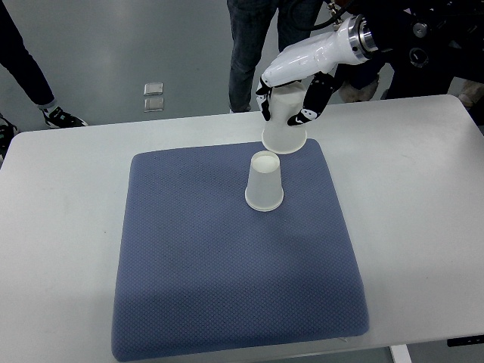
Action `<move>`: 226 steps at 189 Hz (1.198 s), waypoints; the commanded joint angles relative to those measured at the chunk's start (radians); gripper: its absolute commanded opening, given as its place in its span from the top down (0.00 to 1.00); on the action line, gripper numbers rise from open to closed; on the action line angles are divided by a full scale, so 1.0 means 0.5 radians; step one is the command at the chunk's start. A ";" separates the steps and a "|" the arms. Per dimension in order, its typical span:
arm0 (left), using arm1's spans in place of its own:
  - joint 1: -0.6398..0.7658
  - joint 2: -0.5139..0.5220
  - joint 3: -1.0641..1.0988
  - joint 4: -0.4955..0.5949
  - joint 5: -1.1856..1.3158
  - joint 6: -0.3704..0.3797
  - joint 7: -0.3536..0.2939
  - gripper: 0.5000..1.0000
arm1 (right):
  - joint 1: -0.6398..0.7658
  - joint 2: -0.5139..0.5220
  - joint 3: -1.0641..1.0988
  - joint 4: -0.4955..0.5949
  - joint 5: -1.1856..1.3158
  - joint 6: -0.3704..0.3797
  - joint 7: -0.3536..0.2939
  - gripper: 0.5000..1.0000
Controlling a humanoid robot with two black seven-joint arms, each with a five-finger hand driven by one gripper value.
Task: Stack paper cups
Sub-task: 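Lift the cup with the right hand and carry it over the inverted cup, then lower the held cup onto the inverted cup on the mat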
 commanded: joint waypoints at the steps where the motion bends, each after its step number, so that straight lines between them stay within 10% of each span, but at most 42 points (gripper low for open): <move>1: 0.000 0.000 0.000 0.000 0.000 0.000 0.000 0.00 | -0.015 0.028 0.082 0.027 0.001 0.042 0.002 0.75; 226: 0.000 0.000 0.000 0.000 0.000 0.000 -0.003 0.00 | -0.261 0.221 0.113 -0.145 0.105 -0.041 -0.023 0.74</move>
